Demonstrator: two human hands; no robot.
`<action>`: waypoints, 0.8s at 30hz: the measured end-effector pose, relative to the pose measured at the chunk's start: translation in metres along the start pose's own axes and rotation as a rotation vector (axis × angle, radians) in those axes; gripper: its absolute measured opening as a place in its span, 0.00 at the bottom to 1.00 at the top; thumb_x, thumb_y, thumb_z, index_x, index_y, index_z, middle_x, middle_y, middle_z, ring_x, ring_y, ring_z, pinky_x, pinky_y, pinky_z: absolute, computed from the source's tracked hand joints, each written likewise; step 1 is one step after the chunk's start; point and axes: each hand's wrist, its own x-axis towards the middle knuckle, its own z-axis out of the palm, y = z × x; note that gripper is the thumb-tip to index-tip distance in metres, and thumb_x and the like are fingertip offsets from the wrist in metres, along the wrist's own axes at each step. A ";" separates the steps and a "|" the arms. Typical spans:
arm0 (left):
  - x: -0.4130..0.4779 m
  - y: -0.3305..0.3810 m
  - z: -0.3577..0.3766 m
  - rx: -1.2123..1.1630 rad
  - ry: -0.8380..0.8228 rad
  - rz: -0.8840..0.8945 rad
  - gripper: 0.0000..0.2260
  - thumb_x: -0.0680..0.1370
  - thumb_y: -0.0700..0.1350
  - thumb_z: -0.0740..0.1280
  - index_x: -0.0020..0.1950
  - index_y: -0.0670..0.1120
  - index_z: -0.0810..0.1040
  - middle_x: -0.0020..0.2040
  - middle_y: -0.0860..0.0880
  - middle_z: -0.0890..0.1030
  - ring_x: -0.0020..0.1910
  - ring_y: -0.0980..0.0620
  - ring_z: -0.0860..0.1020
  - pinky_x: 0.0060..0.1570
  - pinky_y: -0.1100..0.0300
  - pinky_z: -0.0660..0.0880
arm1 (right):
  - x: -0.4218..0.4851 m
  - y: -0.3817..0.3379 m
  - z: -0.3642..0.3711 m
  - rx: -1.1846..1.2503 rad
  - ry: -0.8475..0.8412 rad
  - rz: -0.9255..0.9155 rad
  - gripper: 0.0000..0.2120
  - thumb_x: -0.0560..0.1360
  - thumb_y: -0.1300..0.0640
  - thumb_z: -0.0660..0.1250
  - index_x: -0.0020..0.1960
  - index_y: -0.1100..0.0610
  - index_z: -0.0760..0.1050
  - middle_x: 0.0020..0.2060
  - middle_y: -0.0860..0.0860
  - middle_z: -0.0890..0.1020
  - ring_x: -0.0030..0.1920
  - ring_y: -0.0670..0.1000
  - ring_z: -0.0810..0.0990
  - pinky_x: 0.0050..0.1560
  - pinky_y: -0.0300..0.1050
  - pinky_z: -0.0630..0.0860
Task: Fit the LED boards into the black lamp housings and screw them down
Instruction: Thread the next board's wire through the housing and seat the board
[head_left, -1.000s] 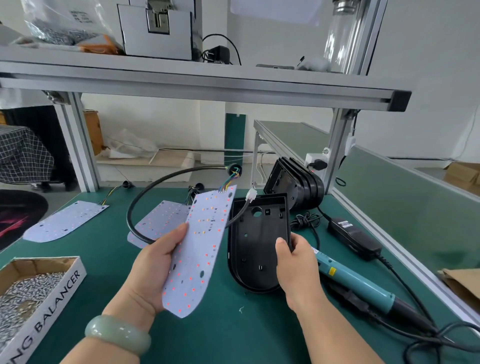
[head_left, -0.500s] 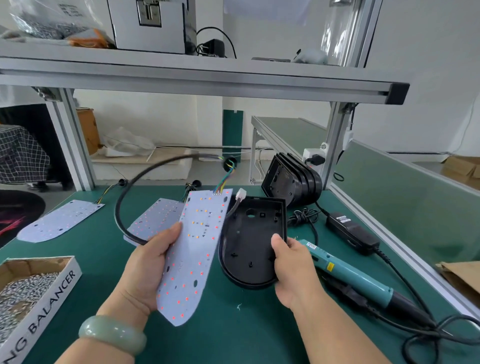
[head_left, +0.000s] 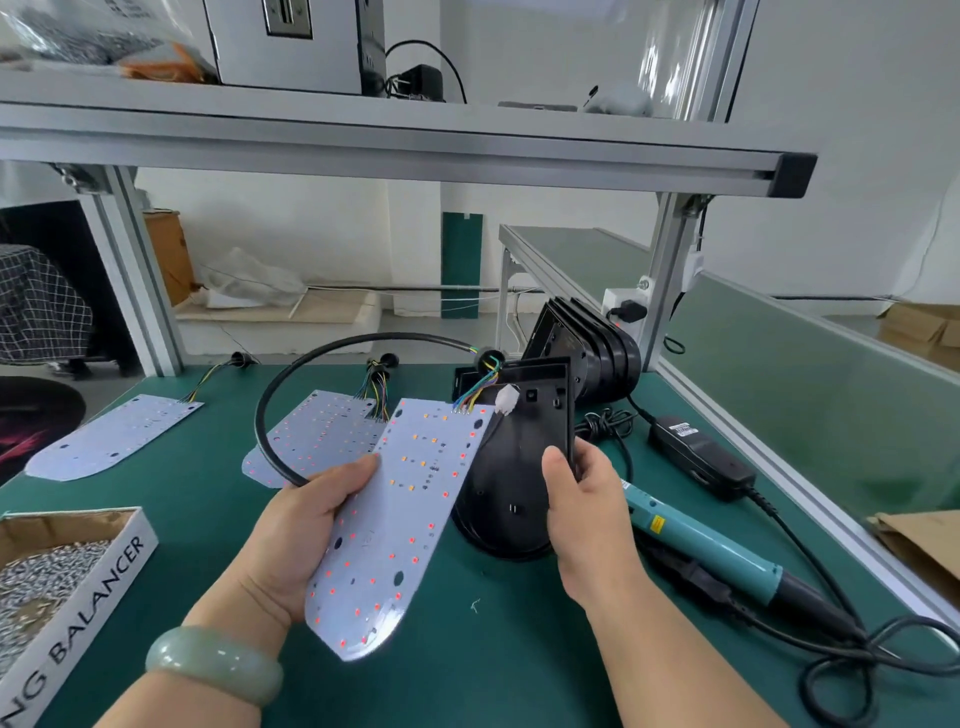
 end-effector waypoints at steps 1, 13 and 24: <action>0.000 0.001 0.000 -0.007 -0.001 0.007 0.15 0.67 0.46 0.66 0.48 0.37 0.81 0.35 0.43 0.84 0.28 0.46 0.82 0.25 0.59 0.78 | -0.001 0.000 -0.002 -0.050 -0.004 -0.068 0.08 0.80 0.58 0.63 0.58 0.52 0.76 0.50 0.47 0.84 0.52 0.47 0.82 0.59 0.50 0.77; -0.004 0.024 -0.002 -0.204 0.047 0.112 0.27 0.82 0.49 0.55 0.27 0.46 0.81 0.24 0.51 0.75 0.18 0.55 0.74 0.19 0.73 0.67 | 0.001 -0.019 -0.035 -0.306 -0.095 -0.435 0.27 0.74 0.67 0.68 0.44 0.31 0.77 0.38 0.33 0.82 0.39 0.45 0.81 0.44 0.27 0.75; 0.004 0.005 0.002 -0.013 0.180 0.221 0.15 0.78 0.48 0.64 0.37 0.44 0.85 0.35 0.49 0.85 0.30 0.52 0.82 0.26 0.61 0.77 | -0.007 -0.017 -0.014 0.091 -0.310 -0.118 0.12 0.77 0.67 0.64 0.48 0.53 0.83 0.44 0.51 0.86 0.45 0.49 0.84 0.47 0.41 0.80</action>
